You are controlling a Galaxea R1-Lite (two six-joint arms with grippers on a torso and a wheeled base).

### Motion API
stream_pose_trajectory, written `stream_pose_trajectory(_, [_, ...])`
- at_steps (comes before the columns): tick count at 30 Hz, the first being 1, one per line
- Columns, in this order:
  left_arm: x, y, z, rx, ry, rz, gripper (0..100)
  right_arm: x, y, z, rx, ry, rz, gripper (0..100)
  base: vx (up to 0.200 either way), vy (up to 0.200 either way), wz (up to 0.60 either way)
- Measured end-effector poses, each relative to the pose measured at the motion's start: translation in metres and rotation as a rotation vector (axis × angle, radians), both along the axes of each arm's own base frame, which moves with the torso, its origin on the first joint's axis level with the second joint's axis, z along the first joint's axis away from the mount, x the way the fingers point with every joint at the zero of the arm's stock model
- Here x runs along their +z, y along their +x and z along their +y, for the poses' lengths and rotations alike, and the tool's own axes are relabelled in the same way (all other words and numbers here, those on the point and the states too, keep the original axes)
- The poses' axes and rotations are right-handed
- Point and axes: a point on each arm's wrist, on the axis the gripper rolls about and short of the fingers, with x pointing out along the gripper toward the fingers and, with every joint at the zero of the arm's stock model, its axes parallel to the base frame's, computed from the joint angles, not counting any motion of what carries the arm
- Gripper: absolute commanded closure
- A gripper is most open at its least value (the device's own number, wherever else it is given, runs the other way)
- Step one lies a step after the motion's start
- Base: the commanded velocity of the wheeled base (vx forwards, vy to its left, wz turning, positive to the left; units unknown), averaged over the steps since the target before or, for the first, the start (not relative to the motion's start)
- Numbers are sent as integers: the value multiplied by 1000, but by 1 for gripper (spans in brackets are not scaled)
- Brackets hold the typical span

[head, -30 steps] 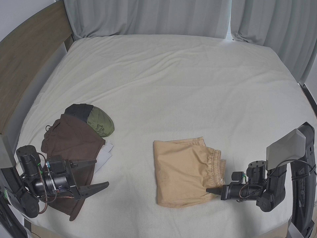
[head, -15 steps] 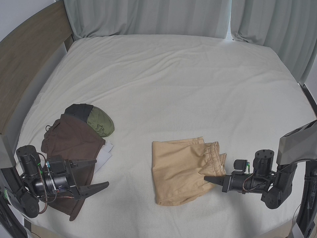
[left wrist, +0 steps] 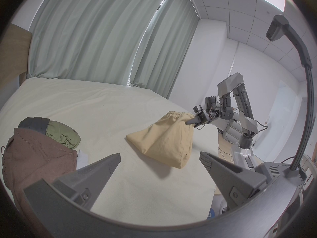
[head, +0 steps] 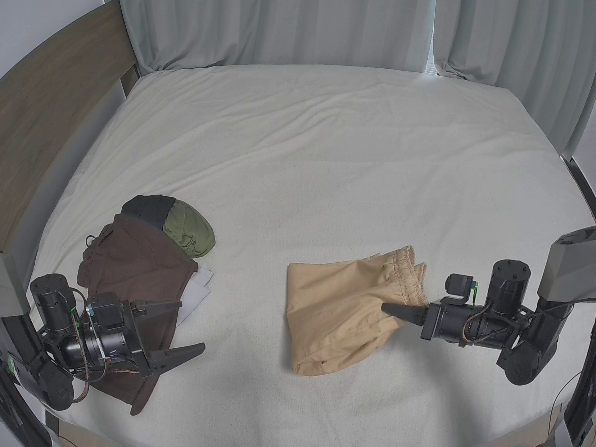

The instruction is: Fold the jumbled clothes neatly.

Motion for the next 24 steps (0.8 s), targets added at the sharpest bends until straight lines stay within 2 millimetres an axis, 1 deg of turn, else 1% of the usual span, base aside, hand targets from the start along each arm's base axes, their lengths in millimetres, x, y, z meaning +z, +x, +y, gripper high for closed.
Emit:
stream_pose_trajectory(7, [0, -1, 0, 0, 0, 2, 0, 25, 7, 11, 13, 74, -71, 100, 0, 0, 0])
stream_pose_trajectory(12, [-1, -1, 0, 0, 0, 4, 0, 45, 20, 18, -3, 137, -130, 100, 0, 0, 0])
stream_pose_trajectory(24, [0, -2, -1, -7, 1, 5, 0, 81, 46, 29, -9, 255, -239, 100, 0, 0, 0])
